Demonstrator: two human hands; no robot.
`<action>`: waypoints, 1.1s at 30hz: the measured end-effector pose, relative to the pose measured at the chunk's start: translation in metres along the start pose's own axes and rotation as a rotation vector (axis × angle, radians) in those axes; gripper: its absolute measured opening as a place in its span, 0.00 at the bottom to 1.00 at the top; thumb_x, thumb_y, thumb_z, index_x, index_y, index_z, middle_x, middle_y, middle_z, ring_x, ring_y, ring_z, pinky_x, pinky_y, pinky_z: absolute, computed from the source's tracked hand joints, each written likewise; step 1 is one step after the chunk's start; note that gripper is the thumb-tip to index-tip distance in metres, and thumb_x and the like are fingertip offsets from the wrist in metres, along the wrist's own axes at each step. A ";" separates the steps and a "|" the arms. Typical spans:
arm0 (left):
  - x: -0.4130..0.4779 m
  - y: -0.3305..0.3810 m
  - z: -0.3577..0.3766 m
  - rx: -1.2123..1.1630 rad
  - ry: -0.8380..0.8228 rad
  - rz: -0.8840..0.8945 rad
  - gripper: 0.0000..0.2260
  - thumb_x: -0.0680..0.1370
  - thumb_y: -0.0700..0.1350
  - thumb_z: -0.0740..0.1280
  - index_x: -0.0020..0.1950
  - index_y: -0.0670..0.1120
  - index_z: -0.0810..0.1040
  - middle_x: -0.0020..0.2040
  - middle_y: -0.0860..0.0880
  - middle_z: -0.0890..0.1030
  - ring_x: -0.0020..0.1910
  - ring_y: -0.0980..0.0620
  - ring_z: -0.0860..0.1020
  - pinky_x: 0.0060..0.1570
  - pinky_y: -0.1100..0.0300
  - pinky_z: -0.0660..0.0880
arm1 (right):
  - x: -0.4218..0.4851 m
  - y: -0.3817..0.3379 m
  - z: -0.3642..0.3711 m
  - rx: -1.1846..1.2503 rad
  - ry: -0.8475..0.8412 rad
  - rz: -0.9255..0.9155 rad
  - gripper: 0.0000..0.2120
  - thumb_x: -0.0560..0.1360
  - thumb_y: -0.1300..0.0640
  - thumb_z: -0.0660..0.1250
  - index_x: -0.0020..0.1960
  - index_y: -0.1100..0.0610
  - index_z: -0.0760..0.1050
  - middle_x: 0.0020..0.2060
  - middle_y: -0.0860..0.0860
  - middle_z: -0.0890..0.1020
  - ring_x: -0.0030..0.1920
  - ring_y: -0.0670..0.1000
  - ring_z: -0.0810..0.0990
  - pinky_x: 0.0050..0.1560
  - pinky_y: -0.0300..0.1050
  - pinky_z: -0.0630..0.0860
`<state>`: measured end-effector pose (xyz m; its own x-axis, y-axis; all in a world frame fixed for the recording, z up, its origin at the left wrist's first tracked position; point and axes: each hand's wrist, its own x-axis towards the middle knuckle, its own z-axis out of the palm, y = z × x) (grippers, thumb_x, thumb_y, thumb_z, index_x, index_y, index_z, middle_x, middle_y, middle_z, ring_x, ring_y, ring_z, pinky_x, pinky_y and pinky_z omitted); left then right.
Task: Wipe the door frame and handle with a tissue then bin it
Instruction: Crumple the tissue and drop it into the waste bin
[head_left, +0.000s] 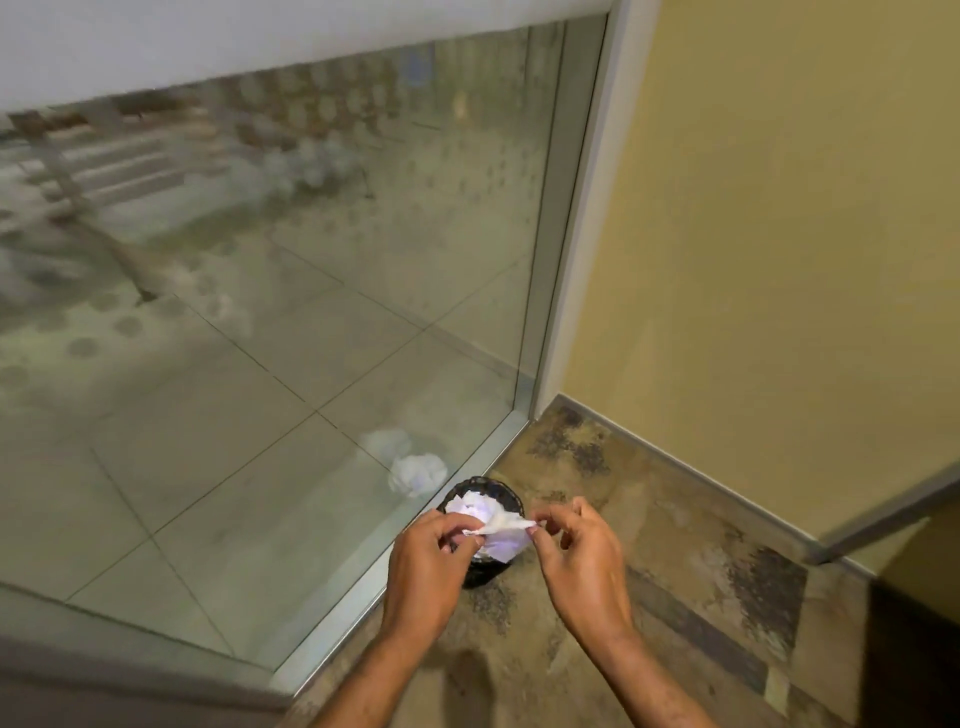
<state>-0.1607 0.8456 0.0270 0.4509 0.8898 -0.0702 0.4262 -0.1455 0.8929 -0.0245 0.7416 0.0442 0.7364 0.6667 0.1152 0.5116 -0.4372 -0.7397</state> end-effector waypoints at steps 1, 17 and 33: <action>0.005 -0.011 0.008 -0.016 0.005 -0.016 0.06 0.73 0.39 0.78 0.45 0.50 0.89 0.41 0.54 0.84 0.40 0.59 0.80 0.38 0.72 0.72 | 0.003 0.010 0.011 0.001 0.000 0.022 0.06 0.74 0.56 0.74 0.49 0.47 0.84 0.39 0.41 0.77 0.40 0.42 0.75 0.43 0.42 0.76; 0.082 -0.185 0.112 -0.025 -0.035 -0.048 0.08 0.78 0.39 0.73 0.53 0.49 0.88 0.47 0.60 0.86 0.50 0.65 0.82 0.48 0.77 0.74 | 0.029 0.156 0.160 0.063 -0.092 0.210 0.09 0.78 0.55 0.69 0.56 0.51 0.83 0.57 0.52 0.84 0.61 0.54 0.80 0.61 0.54 0.78; 0.137 -0.319 0.184 -0.139 0.101 -0.161 0.09 0.76 0.39 0.76 0.43 0.53 0.85 0.42 0.54 0.87 0.43 0.53 0.85 0.43 0.63 0.81 | 0.062 0.259 0.298 0.210 0.047 0.312 0.04 0.75 0.57 0.71 0.46 0.50 0.84 0.32 0.38 0.83 0.34 0.35 0.80 0.26 0.28 0.69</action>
<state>-0.0901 0.9343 -0.3493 0.3015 0.9366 -0.1782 0.3712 0.0568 0.9268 0.0217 0.8502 -0.3376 0.8643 0.4907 -0.1106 0.1612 -0.4784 -0.8632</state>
